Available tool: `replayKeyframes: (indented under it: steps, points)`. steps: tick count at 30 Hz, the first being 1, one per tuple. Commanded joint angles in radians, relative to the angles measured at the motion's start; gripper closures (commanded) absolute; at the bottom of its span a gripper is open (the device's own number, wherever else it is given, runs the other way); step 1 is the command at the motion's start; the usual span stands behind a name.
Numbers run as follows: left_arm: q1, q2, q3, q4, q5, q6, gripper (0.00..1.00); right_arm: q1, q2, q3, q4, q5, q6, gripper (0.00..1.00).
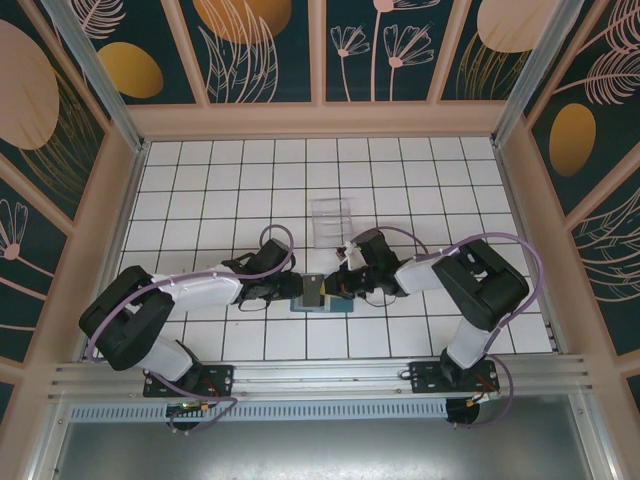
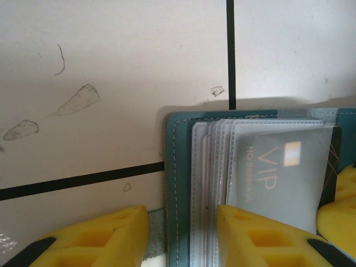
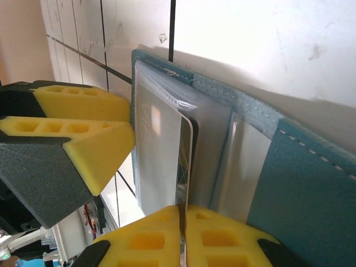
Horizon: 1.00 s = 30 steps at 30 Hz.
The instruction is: Take the credit cards out of the card holder
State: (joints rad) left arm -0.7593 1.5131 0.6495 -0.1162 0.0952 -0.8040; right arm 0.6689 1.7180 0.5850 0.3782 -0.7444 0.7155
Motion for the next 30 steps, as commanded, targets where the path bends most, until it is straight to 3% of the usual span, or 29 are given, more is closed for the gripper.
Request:
replayKeyframes:
  steps: [1, 24, 30]
  points:
    - [-0.005, 0.065, -0.015, -0.082, -0.018, 0.016, 0.61, -0.008, -0.024, -0.024, -0.033, 0.005, -0.017, 0.91]
    - [-0.006, 0.052, -0.018, -0.102, -0.030, 0.014, 0.62, -0.042, -0.112, -0.060, -0.162, 0.071, -0.089, 0.94]
    - [-0.006, -0.033, -0.001, -0.088, -0.011, 0.001, 0.56, -0.040, -0.083, -0.039, -0.128, 0.019, -0.081, 0.94]
